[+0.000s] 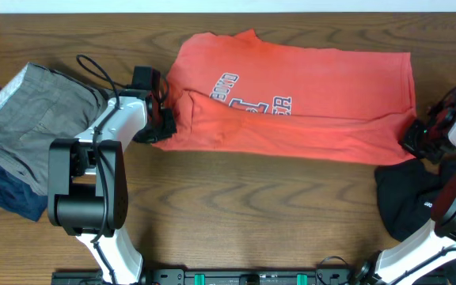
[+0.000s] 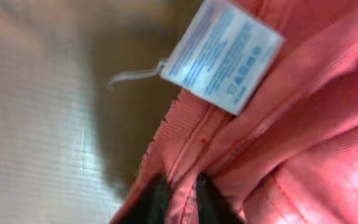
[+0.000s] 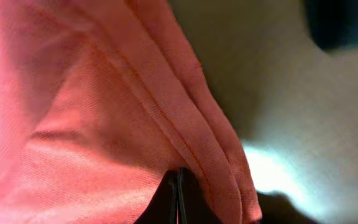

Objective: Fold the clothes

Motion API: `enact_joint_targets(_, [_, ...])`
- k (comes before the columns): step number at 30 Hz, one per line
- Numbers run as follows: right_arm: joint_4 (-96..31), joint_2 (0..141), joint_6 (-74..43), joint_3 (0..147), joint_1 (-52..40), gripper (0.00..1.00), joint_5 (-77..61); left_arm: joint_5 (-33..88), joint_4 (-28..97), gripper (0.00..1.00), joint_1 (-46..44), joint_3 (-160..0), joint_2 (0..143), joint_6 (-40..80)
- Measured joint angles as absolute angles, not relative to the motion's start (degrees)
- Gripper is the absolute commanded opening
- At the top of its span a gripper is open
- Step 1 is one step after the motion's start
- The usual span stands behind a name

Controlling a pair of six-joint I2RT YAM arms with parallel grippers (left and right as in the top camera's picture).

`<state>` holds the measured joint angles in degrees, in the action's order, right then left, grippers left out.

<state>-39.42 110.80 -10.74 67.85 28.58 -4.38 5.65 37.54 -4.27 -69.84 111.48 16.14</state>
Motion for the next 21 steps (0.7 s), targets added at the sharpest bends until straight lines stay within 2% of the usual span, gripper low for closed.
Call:
enact_joint_targets(11, [-42.76,110.48,-13.28,67.90,28.58,0.03,1.15,6.92,54.70,0.06,-4.23,-68.60,111.48,24.29])
enact_joint_targets(21, [-47.81,109.84,-17.82,67.57,28.69,0.03,4.47,7.31,60.01,0.07,-4.19,-65.34,109.86,28.16])
